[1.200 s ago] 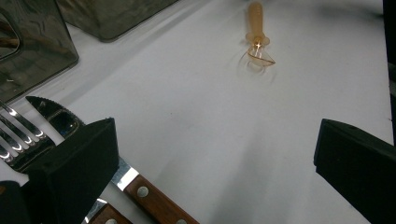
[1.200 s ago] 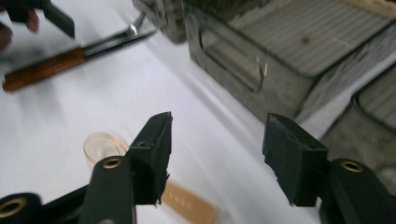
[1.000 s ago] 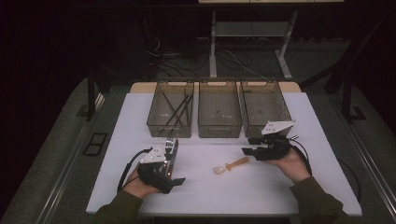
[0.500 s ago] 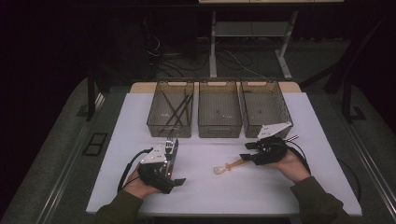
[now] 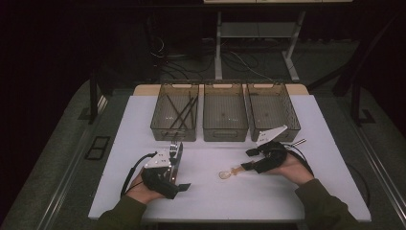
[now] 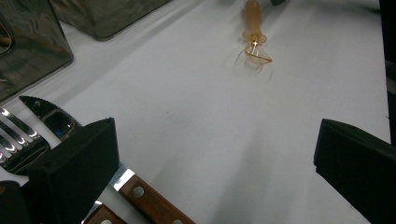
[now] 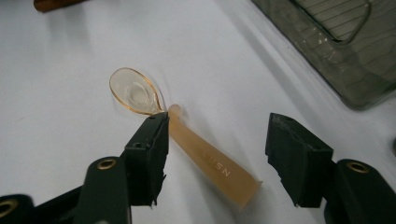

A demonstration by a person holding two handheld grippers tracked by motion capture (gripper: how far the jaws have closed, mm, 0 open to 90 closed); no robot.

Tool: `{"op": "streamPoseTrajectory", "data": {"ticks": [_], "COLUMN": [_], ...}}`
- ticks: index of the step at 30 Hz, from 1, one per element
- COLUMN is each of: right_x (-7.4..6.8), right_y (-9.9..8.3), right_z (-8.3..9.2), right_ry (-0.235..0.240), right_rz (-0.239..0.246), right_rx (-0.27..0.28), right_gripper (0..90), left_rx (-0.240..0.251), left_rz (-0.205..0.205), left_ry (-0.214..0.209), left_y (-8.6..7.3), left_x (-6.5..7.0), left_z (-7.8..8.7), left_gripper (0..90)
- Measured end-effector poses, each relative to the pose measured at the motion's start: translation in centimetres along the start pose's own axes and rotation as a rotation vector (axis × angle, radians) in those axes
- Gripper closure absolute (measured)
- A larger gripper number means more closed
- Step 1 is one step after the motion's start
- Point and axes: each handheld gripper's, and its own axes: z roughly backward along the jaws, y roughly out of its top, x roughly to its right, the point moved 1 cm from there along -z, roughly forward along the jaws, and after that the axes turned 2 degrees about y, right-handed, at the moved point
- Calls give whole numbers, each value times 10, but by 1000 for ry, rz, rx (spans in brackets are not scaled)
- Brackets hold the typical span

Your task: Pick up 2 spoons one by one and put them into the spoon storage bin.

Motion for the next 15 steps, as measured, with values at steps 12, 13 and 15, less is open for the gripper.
{"op": "streamPoseTrajectory", "data": {"ticks": [12, 13, 15], "right_x": [3, 3, 3], "right_y": [1, 0, -1], "right_z": [-15, -16, -19], "right_ry": [27, 28, 25], "right_rz": [80, 81, 83], "right_rx": [-88, -97, -117], "right_gripper": [382, 382, 386], "left_rx": [-6, -5, -8], "left_rz": [-5, -6, -5], "left_ry": [-2, -3, -5], "left_y": [0, 0, 0], "left_x": [0, 0, 0], "left_z": [-1, -1, -1], "left_gripper": [0, 0, 0]}}
